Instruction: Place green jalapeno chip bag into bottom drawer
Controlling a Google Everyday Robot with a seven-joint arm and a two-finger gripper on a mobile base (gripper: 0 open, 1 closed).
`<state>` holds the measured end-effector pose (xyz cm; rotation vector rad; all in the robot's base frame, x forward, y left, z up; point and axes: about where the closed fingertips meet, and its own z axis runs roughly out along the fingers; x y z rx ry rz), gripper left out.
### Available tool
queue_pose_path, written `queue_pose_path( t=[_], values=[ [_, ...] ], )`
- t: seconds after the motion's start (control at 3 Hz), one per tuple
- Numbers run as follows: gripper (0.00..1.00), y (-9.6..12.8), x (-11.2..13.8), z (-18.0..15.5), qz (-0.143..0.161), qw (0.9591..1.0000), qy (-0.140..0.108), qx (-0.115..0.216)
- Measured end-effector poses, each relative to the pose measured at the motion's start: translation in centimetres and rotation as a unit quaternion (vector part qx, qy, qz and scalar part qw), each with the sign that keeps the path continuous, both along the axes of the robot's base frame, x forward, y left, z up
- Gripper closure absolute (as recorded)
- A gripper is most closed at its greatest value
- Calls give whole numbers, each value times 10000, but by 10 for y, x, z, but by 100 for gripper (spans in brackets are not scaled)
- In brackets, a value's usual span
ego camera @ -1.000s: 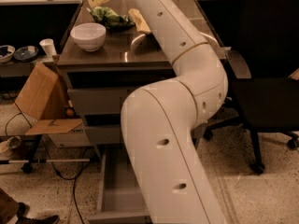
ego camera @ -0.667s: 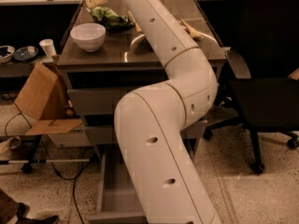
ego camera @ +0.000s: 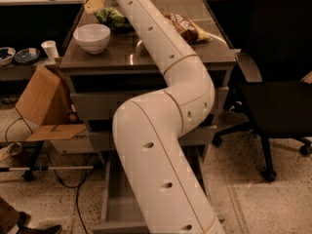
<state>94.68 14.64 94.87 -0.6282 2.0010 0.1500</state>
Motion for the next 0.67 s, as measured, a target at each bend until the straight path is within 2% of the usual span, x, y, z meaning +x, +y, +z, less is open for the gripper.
queue_pose_path(
  t=[0.33, 0.67],
  values=[
    [0, 14, 7, -25, -128, 9998, 159, 73],
    [0, 13, 9, -28, -169, 9997, 153, 60]
  ],
)
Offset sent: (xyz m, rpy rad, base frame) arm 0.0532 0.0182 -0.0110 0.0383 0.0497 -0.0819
